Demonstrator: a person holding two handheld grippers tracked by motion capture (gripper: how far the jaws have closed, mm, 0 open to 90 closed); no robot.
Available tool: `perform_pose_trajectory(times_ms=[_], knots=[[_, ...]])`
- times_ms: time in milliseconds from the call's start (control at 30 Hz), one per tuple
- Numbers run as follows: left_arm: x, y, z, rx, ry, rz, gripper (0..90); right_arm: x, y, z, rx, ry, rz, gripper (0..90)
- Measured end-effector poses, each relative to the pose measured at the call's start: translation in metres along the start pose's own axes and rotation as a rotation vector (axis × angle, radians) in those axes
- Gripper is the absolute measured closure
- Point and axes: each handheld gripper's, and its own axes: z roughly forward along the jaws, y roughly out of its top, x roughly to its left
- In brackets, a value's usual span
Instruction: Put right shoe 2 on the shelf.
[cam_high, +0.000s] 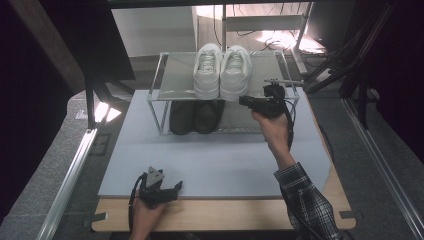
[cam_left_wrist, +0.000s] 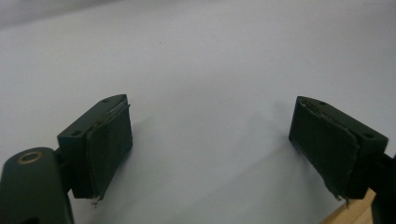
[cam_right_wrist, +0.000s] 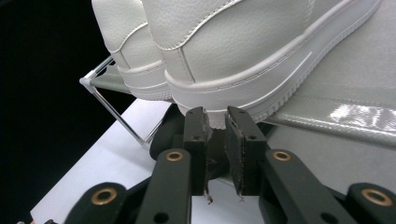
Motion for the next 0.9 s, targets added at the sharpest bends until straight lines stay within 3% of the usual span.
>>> perform_pose_trajectory(times_ms=[467,900], knots=[[0.000,0.000,0.000,0.000,0.000,0.000,13.0,0.000,-0.005,-0.010,0.011,-0.019,-0.063,58.4],[0.000,0.000,0.000,0.001,0.001,0.001,13.0,0.001,-0.014,-0.016,0.036,-0.047,-0.168,44.2]])
